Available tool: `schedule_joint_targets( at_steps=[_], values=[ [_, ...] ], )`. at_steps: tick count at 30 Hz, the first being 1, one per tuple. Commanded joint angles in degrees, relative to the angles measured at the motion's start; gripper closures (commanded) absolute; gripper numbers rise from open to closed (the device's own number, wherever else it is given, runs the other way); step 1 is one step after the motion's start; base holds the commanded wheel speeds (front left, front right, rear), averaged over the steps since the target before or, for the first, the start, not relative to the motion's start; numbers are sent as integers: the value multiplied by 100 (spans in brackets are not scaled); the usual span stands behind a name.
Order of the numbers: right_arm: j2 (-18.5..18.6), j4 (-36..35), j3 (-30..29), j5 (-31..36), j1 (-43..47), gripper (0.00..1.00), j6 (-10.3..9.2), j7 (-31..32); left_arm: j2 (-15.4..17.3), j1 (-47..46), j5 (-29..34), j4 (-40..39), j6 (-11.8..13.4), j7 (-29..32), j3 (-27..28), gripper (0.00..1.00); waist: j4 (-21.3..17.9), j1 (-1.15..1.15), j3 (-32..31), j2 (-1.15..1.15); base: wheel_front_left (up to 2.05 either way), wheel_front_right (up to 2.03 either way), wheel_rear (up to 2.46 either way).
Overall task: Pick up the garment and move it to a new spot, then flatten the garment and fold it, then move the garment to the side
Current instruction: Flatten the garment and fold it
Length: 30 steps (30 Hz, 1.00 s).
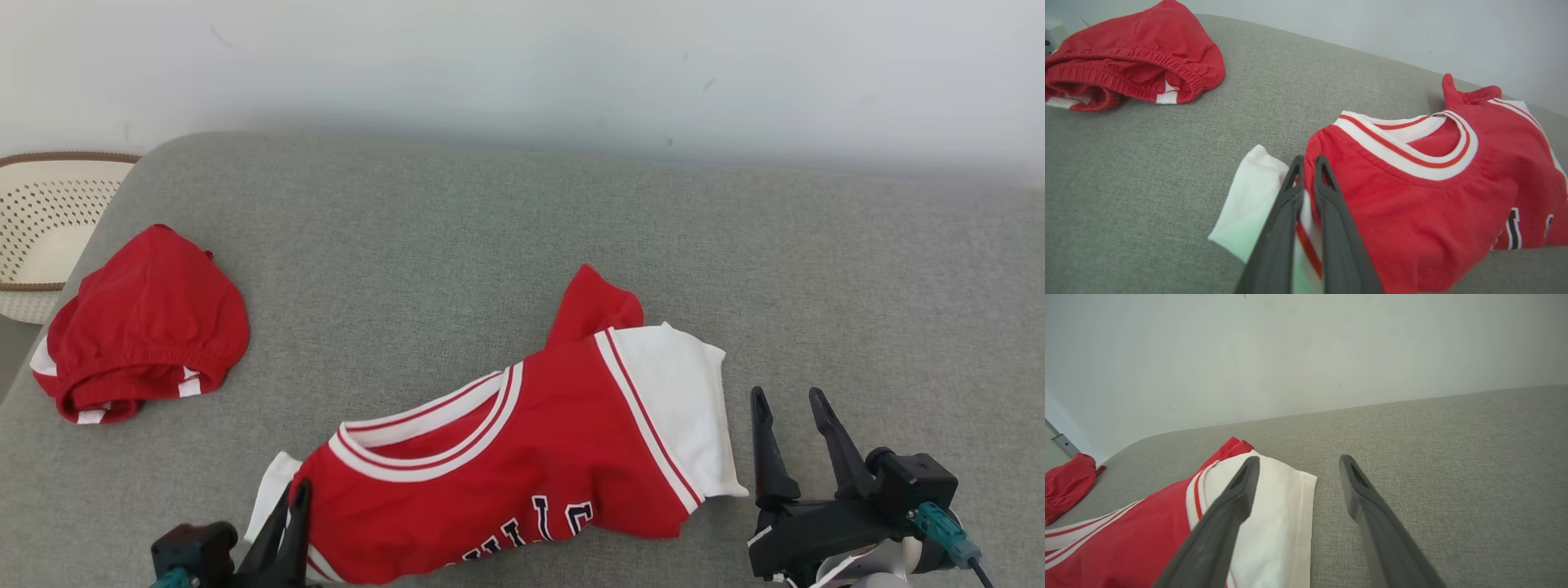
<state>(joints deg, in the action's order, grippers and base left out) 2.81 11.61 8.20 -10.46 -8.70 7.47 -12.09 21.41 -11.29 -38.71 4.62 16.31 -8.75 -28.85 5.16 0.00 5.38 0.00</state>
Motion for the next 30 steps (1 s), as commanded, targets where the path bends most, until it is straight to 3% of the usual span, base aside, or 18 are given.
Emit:
schedule_joint_targets(
  at_steps=[1, 5, 6, 7, 13, 18, 30],
  values=[
    [14, -14, 6, 28, 0, 0, 5, 9, 4, 114, -66, 88, -13, -6, -7, 100, 16, 0, 28, 0, 0, 0, 0],
    [13, -8, 23, 24, -34, 0, 5, 15, -21, 122, -116, 271, -94, -79, -2, 100, -2, 0, 49, 0, 0, 0, 0],
    [13, -3, 23, 23, -46, 0, 5, 15, -32, 87, -107, 317, -113, -129, 12, 56, -10, 0, 52, 0, 0, 0, 0],
    [13, 6, 19, 21, -60, 0, 5, 12, -18, 31, -66, 349, -146, -184, 12, 1, -20, 0, 53, 0, 0, 0, 0],
    [13, 66, 31, -3, -123, 0, 5, 0, 107, -455, 124, 193, -374, -376, 70, 0, -96, 0, 36, 0, 0, 0, 0],
    [14, 101, 103, -90, -191, 0, 5, -57, 226, -1010, 187, 129, -584, -3, -70, 0, -304, 0, 50, 0, 0, 0, 0],
    [12, 219, 90, -97, -288, 0, 5, -147, -235, -1827, -57, 884, -1182, 584, -522, 0, -974, 0, 250, 0, 0, 0, 0]
  ],
)
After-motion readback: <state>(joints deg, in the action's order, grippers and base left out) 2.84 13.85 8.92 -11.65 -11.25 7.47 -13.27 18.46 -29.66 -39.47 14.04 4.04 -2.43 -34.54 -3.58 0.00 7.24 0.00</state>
